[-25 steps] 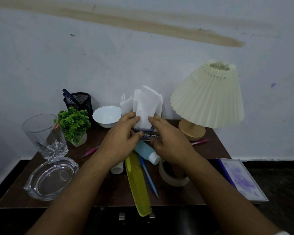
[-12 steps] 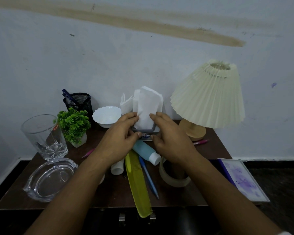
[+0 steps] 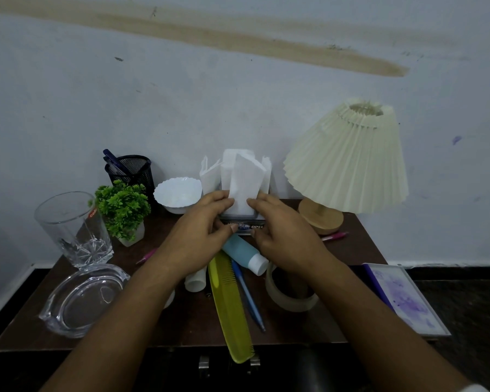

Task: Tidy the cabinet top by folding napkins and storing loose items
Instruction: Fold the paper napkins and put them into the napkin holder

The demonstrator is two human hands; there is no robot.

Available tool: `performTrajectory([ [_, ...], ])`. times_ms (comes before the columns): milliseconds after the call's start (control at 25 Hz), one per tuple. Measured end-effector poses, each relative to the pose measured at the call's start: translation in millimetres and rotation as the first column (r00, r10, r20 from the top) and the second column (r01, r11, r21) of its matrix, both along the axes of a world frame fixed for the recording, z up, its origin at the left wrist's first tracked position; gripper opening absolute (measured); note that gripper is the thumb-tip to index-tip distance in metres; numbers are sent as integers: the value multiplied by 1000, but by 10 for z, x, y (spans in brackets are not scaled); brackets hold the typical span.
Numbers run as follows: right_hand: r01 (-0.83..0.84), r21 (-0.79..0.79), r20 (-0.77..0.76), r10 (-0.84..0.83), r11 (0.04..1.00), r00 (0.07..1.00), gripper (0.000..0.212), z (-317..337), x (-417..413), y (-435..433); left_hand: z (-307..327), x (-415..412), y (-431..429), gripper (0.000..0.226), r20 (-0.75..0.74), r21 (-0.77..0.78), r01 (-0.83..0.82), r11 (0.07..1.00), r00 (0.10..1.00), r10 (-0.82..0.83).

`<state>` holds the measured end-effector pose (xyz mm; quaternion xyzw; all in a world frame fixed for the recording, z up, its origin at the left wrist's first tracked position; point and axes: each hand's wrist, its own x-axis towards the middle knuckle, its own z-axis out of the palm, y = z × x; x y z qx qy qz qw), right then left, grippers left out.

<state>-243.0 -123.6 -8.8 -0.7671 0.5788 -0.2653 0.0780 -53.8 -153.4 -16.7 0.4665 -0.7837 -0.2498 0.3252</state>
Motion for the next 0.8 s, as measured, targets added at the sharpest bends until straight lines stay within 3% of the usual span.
performTrajectory([
  [200, -50, -14, 53, 51, 999, 997, 52, -23, -48, -43, 1, 2, -30, 49, -169, 31, 22, 999, 985, -17],
  [440, -60, -40, 108, 64, 997, 992, 48, -34, -70, -54, -36, 57, -82, 36, -265, 80, 83, 993, 963, -60],
  [560, -42, -34, 109, 45, 999, 993, 49, -57, -60, -59, -50, 56, -92, 42, -262, 54, 59, 997, 964, -43],
  [800, -81, -48, 78, 85, 996, 993, 47, -57, -96, -79, 4, 19, -59, 26, -275, 29, 40, 999, 961, -31],
])
